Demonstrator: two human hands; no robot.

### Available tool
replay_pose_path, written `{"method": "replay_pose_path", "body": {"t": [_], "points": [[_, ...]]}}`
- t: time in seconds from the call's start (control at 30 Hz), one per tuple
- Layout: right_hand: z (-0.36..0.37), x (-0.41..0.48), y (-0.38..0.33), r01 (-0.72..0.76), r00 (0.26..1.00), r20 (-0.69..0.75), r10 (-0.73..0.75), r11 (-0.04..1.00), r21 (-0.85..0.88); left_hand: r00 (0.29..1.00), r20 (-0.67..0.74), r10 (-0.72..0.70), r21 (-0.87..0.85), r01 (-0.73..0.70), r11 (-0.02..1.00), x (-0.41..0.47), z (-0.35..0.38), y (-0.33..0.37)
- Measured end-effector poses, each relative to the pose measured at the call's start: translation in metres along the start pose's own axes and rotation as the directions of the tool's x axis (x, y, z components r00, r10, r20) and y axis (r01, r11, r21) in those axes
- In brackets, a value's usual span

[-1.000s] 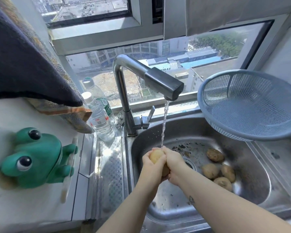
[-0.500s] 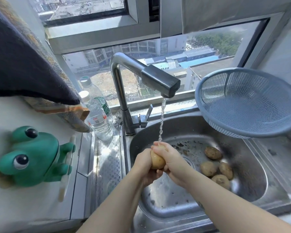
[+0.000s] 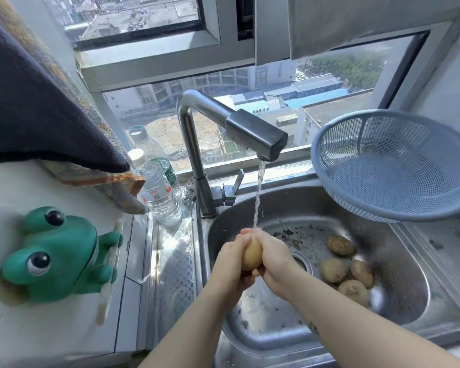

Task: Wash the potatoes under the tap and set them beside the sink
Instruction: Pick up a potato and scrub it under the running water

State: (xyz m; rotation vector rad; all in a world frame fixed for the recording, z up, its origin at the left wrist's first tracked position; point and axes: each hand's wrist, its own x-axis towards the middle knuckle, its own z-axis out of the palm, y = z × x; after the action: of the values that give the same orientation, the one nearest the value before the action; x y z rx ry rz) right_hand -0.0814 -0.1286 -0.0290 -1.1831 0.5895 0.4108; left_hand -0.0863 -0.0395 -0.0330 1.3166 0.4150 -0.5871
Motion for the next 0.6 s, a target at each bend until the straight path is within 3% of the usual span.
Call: {"method": "replay_pose_path", "body": {"t": [0.13,0.2,0.33,0.47,0.6], "points": [[-0.013,-0.005,0.002,0.138,0.971,0.217,-0.103,0.979,-0.152,0.981,-0.007,-0.193,-0.241,0.186,0.953,0.003,0.0,0.008],[-0.018,-0.001,0.002,0.188,0.959,0.246,-0.143,0.968,-0.17,0.968,0.031,-0.249,-0.295,0.247,0.923,0.004,0.0,0.011],[-0.011,0.006,0.001,0.181,0.977,0.137,-0.161,0.973,-0.144,0.965,0.034,-0.26,-0.285,0.259,0.923,0.004,0.005,0.013],[-0.003,0.012,0.001,0.082,0.996,-0.019,-0.086,0.989,-0.125,0.958,-0.023,-0.287,-0.304,0.267,0.915,0.002,0.005,0.011],[-0.008,0.015,-0.008,-0.03,0.999,-0.02,0.027,0.991,-0.127,0.949,0.015,-0.316,-0.363,0.3,0.882,-0.006,0.004,0.013]]}}
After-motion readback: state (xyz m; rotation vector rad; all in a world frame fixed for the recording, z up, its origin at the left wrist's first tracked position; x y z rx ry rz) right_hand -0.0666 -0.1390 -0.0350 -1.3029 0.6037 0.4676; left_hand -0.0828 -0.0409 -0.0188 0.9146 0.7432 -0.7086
